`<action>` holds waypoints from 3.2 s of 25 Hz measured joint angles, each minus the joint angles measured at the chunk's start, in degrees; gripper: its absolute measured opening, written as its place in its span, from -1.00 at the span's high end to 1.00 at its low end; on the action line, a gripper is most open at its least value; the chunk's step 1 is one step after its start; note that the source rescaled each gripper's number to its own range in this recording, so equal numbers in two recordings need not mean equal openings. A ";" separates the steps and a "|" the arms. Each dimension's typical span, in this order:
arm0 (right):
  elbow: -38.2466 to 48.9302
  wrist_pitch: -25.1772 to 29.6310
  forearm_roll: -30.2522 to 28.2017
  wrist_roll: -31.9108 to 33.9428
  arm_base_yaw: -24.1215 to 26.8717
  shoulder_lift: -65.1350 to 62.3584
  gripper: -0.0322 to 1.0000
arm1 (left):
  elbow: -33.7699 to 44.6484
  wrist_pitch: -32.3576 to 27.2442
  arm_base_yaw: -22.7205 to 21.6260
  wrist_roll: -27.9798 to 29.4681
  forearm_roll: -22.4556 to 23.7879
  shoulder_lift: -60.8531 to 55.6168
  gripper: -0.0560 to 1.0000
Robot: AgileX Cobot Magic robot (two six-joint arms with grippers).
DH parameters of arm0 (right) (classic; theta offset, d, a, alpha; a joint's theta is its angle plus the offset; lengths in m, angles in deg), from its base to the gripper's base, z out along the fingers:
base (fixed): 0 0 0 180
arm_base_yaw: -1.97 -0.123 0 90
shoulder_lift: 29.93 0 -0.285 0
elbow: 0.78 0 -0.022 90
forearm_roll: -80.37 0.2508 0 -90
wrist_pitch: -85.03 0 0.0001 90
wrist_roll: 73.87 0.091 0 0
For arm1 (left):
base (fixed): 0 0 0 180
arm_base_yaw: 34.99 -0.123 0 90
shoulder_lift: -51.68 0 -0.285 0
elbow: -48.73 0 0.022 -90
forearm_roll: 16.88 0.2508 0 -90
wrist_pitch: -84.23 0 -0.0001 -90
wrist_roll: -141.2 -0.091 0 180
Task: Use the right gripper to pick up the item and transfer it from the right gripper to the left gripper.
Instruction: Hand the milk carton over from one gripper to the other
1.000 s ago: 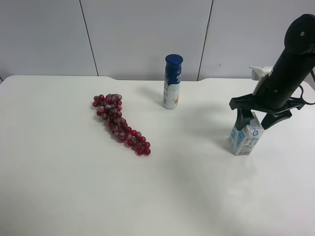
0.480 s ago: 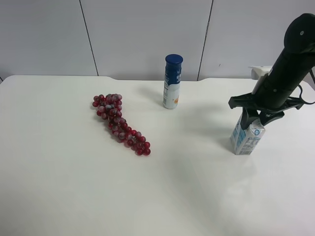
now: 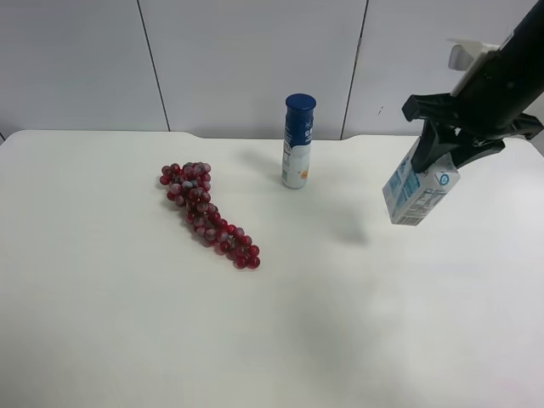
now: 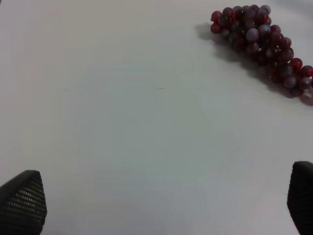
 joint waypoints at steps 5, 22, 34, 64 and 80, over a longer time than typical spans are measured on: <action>0.00 2.04 1.54 -1.22 -3.08 -3.62 0.94 | 0.00 0.00 0.00 0.00 0.00 0.00 -1.00; 0.00 3.79 22.66 -20.79 -9.52 -4.90 0.94 | 0.00 0.00 0.00 0.00 0.00 0.00 -1.00; 0.00 8.03 35.00 -33.99 -10.00 -4.90 0.94 | -0.11 -0.68 0.21 -10.80 -8.77 2.13 -1.00; 0.00 3.10 43.74 -28.28 -21.26 -4.90 0.94 | -8.70 13.32 38.22 -26.04 -6.47 41.93 -1.00; 0.00 -8.94 45.55 -23.90 -31.10 -3.77 0.94 | -13.87 19.80 38.48 -29.97 -4.39 50.03 -1.00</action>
